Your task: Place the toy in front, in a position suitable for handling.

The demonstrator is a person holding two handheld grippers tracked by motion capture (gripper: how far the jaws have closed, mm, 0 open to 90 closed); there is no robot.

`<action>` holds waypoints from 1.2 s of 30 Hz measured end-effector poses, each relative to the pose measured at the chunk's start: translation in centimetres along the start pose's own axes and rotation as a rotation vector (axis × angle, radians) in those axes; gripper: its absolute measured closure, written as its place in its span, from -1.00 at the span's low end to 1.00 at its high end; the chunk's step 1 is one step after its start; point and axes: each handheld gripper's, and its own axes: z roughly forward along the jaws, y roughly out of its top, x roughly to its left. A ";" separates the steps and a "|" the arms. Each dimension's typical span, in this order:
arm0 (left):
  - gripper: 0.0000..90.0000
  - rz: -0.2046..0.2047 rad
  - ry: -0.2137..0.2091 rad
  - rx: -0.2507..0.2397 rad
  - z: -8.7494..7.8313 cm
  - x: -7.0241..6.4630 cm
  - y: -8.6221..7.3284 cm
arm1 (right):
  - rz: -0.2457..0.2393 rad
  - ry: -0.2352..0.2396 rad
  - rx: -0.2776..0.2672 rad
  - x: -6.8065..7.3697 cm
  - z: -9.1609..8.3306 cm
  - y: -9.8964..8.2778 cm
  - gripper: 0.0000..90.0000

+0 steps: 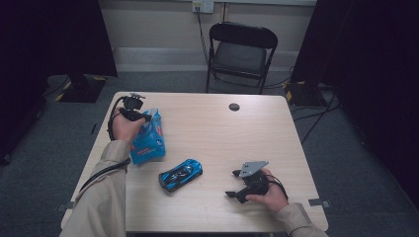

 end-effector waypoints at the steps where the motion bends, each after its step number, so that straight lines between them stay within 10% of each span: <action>1: 0.98 0.001 0.003 -0.004 -0.2 0.0 0.1 | 0.000 0.000 0.000 0.0 0.0 0.0 -0.63; 36: 0.99 0.035 -0.071 -0.091 -3.5 -3.1 3.4 | 0.000 0.001 0.000 0.0 0.0 0.0 -0.63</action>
